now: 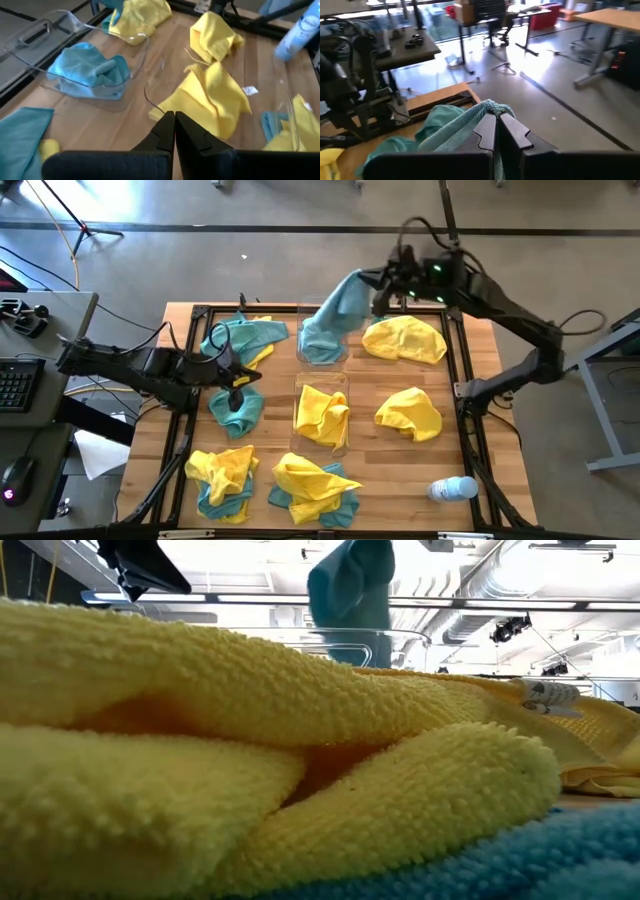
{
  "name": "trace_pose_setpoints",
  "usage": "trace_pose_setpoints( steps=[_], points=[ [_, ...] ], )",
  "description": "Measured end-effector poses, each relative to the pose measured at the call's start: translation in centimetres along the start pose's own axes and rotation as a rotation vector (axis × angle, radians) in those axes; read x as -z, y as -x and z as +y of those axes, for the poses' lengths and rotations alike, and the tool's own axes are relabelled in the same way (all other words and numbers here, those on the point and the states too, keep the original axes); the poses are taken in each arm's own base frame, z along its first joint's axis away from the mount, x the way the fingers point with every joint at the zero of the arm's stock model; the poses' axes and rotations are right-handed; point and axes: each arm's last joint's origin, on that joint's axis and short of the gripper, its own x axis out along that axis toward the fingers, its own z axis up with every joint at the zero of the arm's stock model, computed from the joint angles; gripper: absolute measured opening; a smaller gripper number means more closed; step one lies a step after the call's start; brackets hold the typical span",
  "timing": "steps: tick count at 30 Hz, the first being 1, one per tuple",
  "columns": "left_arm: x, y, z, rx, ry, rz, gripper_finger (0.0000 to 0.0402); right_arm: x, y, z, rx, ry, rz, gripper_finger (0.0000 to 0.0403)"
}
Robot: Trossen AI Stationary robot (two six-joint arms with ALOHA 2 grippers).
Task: Sort microfiber towel by color & place in baskets
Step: Put the blue towel into the top transparent bin
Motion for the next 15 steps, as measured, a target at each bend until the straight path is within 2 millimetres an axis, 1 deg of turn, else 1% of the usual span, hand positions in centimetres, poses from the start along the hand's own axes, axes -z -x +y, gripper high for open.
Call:
trace_pose_setpoints(
  steps=[4, 8, 11, 15],
  points=[
    [-0.2, -0.1, 0.3, -0.023, 0.020, -0.014, 0.0000, 1.1, -3.7, -1.4, -0.092, 0.019, 0.036, 0.0000],
    [-0.3, -0.2, 0.5, -0.038, 0.066, -0.018, 0.0000, 2.8, -7.1, -2.5, -0.126, 0.014, 0.113, 0.0000],
    [-0.3, -0.2, 0.6, -0.041, 0.102, -0.019, 0.0000, 4.4, -9.5, -3.0, -0.166, 0.033, 0.175, 0.0000],
    [-0.3, -0.2, 0.6, -0.041, 0.107, -0.019, 0.0000, 6.5, -12.3, -3.4, -0.222, 0.044, 0.243, 0.0000]
  ],
)
